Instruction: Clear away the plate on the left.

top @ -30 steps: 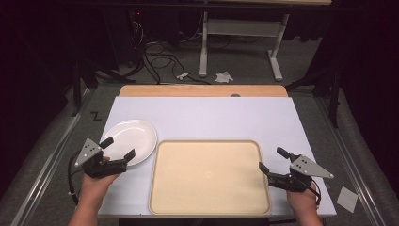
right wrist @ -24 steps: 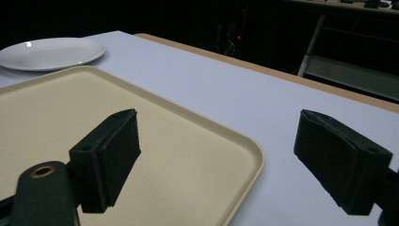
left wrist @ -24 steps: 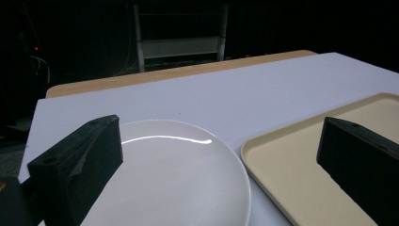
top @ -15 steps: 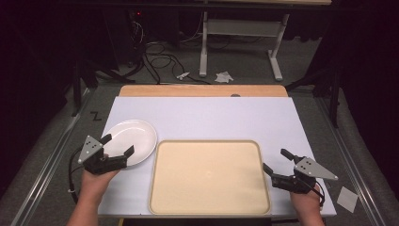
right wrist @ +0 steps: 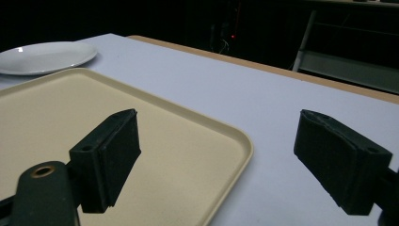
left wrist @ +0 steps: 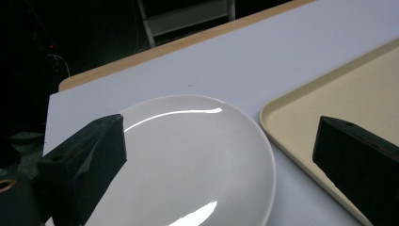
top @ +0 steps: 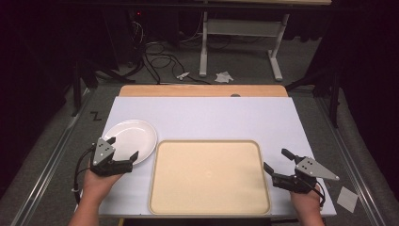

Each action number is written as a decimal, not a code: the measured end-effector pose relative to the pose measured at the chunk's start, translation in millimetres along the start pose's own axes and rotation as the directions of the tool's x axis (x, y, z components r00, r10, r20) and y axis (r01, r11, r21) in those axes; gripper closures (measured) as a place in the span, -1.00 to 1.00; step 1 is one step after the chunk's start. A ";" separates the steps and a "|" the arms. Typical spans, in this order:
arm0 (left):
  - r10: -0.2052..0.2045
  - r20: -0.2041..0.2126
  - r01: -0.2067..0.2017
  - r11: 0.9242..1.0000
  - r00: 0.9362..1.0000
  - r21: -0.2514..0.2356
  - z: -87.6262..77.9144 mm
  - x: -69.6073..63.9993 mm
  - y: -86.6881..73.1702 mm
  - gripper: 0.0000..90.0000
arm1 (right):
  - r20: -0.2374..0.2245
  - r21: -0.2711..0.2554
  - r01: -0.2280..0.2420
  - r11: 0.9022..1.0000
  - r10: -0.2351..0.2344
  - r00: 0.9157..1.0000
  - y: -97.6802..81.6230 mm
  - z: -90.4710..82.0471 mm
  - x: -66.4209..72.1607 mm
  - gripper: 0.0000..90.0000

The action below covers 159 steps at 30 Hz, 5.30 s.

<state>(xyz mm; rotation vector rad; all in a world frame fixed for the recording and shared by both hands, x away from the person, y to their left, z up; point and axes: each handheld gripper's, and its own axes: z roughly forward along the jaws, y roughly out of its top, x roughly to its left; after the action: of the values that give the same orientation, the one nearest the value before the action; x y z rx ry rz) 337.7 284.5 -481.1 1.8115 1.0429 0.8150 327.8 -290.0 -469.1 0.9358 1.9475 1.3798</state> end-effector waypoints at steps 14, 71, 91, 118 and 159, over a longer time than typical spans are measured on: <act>0.071 0.018 -0.072 0.996 0.997 0.059 -5.7 -4.4 -7.8 -0.92 | 0.003 -0.005 -0.008 1.000 0.008 1.000 7.1 17.7 3.4 -0.67; 0.617 0.097 -0.599 0.695 0.781 0.398 24.6 -45.5 -12.2 -0.49 | -0.013 -0.004 0.022 1.000 -0.022 1.000 -0.7 -6.9 1.8 -0.65; 0.698 0.087 -0.658 0.616 0.711 0.433 38.6 -51.2 -19.9 -0.01 | -0.009 0.008 0.044 0.999 -0.044 0.999 0.7 -9.3 7.3 -0.65; 0.616 0.137 -0.619 0.700 0.775 0.354 41.3 -42.2 -27.8 0.64 | -0.009 -0.001 0.050 0.999 -0.050 0.999 2.1 -10.7 6.7 -0.65; 0.724 -0.002 -0.656 0.626 0.689 0.422 27.1 -48.1 -4.2 0.93 | -0.007 -0.006 0.046 0.999 -0.046 0.999 2.9 -11.7 7.8 -0.65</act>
<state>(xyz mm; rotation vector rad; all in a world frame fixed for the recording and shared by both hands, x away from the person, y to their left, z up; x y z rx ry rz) 338.2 233.0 -501.4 2.6014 0.5918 1.3146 314.7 -289.5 -463.2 0.8794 1.9574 1.3643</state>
